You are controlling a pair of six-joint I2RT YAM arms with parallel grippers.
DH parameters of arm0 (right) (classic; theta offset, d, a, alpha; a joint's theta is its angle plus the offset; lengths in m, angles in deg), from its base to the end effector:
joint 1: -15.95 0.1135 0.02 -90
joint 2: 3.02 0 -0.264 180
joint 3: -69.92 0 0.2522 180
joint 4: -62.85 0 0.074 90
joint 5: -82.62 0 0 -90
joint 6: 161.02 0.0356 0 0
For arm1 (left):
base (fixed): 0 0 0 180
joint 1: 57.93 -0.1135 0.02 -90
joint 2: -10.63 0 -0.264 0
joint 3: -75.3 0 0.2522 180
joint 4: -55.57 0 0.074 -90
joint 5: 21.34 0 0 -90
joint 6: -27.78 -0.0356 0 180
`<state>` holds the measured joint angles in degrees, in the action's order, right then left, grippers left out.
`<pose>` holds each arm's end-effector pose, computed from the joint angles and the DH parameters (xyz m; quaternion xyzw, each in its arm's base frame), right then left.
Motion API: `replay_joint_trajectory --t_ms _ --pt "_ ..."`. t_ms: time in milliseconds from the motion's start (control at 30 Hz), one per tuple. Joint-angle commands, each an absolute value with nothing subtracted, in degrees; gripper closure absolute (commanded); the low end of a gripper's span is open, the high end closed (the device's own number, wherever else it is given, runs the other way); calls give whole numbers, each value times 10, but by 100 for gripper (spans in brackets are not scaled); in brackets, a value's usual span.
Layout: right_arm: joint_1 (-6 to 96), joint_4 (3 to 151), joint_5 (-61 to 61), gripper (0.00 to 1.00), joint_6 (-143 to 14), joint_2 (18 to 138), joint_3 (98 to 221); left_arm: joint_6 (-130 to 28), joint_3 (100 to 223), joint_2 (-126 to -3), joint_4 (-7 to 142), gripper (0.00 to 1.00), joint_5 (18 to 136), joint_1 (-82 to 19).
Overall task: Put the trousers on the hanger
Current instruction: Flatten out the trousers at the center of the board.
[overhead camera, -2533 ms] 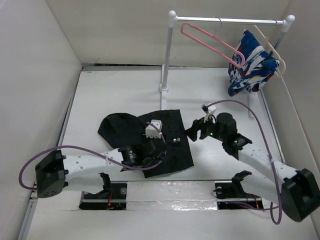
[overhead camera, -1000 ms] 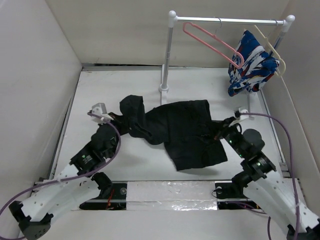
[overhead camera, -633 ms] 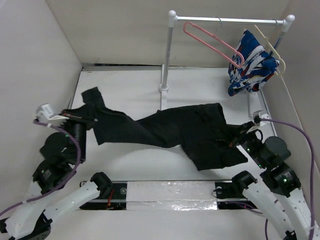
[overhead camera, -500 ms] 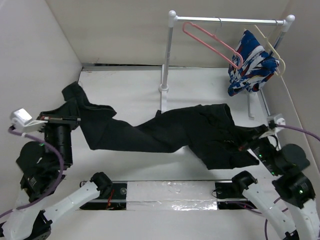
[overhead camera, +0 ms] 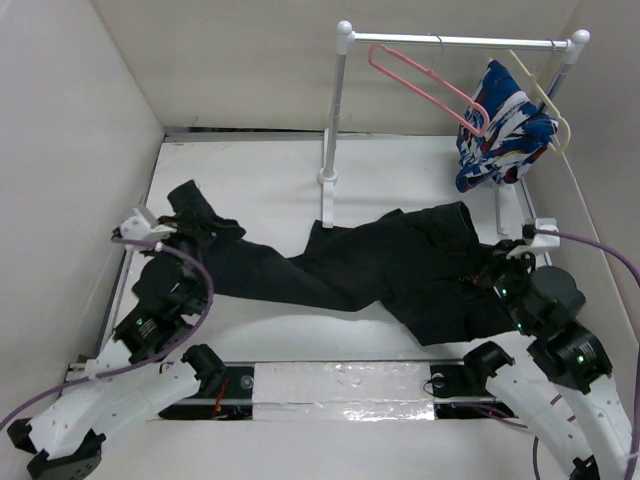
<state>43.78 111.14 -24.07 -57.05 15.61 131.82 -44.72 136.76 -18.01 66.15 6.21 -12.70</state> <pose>0.0589 0.0195 0.3612 0.0093 0.7361 0.1384 0.6625 0.0816 -0.0374 0.4110 -0.3036 0.5659 -0.1228 0.7566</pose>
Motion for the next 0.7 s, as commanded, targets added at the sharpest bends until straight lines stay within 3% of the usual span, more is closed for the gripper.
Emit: replay_joint_trajectory --t_ms 0,200,267,300,333,400,467,500,567,600,667 --pt "440 1025 -369 100 -563 186 1335 -451 1367 -220 568 100 46 -129" --pt "428 969 -420 100 -594 255 1350 -496 1388 -352 466 100 102 -148" --pt "414 959 -416 100 -613 275 1353 -434 1429 -390 515 100 184 -276" --pt "395 959 -396 100 -616 294 1355 -409 1439 -423 554 100 290 -336" --pt "385 963 -381 100 -621 300 1361 -383 1450 -439 560 100 361 -472" --pt "357 958 -340 100 -624 301 1355 -317 1470 -500 582 100 520 -609" --pt "339 934 -297 100 -629 295 1335 -254 1504 -571 612 100 576 -717" --pt "339 931 -285 100 -629 295 1333 -258 1520 -594 624 99 572 -723" --pt "333 924 -262 100 -628 303 1326 -259 1567 -637 656 86 580 -730" --pt "333 924 -245 100 -627 308 1325 -242 1571 -660 669 69 621 -731" --pt "333 915 -232 100 -624 320 1322 -216 1535 -658 650 51 652 -731"
